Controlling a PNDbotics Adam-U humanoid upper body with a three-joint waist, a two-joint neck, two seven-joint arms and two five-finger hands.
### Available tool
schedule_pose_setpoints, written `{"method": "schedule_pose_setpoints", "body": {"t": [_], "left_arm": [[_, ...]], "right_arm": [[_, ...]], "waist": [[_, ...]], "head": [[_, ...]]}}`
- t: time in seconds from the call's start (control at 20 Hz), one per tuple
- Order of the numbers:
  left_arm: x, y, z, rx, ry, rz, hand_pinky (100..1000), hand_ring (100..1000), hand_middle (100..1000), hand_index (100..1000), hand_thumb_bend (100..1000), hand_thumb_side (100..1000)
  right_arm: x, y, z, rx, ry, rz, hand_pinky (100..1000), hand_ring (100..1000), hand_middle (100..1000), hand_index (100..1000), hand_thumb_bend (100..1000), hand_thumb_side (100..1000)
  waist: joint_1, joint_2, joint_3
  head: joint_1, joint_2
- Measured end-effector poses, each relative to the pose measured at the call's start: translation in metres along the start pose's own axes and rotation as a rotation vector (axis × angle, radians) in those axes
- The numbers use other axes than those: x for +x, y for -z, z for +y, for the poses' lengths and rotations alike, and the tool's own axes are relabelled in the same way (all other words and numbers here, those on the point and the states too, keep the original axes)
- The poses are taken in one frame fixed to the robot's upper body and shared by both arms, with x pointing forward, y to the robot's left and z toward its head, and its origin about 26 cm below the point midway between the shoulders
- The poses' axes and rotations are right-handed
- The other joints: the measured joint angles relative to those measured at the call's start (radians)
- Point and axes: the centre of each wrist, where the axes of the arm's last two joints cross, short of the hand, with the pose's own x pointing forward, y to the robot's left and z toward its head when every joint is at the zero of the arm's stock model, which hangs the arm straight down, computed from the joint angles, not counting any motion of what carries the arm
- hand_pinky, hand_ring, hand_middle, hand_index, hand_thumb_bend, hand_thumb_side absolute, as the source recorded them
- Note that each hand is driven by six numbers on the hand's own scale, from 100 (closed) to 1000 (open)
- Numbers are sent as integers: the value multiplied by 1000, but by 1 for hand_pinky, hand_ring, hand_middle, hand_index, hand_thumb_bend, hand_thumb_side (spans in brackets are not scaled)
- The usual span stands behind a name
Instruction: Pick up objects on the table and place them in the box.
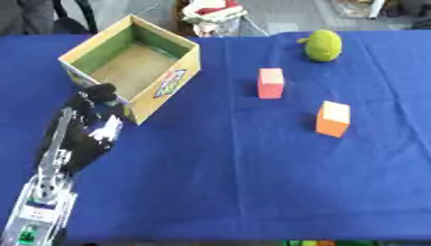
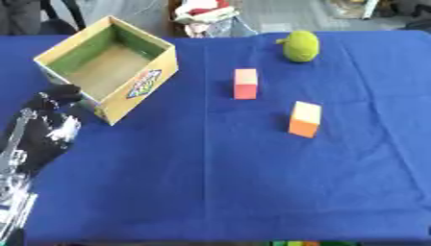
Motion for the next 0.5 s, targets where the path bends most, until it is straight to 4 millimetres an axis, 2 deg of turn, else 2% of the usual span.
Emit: {"method": "schedule_pose_setpoints", "body": {"t": [0.25,0.35,0.5], "left_arm": [[0,0,-1,-10,-1,0,542,802,745,801,221,324],[-1,0,-2,-13,-1,3,542,802,745,800,223,324],[-1,0,-2,-17,-2,5,542,801,745,800,223,323]], "right_arm": [[-63,-2,2,-6,54,264,722,778,743,865,100,340],[-91,-13,3,-16,73,388,718,780,742,863,100,348],[-130,-39,6,-14,68,567,712,784,746,865,100,369]], "waist": [[-6,-3,20],[-9,-3,33],[-12,-3,44]], "head": [[-11,0],[-15,0],[-19,0]]}}
